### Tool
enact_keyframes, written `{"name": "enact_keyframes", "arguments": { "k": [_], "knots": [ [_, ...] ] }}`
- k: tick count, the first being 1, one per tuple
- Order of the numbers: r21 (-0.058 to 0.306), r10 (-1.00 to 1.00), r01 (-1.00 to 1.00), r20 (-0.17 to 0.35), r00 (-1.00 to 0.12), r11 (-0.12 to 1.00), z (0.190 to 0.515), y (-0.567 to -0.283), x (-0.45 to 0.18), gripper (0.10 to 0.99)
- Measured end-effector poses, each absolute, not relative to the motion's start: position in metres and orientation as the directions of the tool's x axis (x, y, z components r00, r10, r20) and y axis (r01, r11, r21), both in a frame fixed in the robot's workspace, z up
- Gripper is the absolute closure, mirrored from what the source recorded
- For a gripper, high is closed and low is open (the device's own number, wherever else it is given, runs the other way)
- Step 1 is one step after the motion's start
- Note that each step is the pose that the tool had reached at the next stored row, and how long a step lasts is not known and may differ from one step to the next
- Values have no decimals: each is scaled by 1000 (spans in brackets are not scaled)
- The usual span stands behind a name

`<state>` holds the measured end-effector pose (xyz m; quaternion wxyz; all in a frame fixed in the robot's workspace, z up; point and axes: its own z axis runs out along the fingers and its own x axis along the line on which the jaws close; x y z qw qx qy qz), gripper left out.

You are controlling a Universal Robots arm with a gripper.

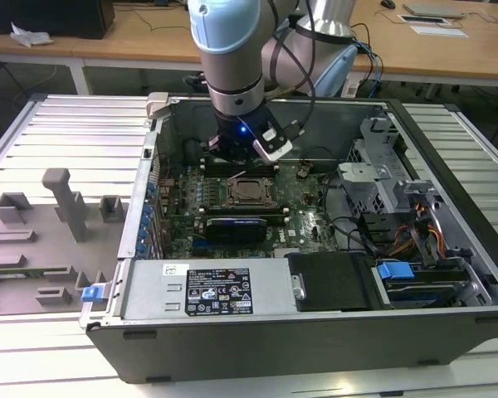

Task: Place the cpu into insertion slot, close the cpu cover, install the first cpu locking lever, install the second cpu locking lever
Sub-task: 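Install the first cpu locking lever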

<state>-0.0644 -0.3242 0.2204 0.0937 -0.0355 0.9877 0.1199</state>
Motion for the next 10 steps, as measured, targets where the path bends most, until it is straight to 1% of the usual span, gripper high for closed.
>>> {"name": "enact_keyframes", "arguments": {
  "k": [1, 10],
  "knots": [
    [216, -50, -91, -188, -981, 972, 220, -323, -62, 980],
    [189, -52, -87, -183, -982, 978, 219, -311, -58, 980]
  ]
}}
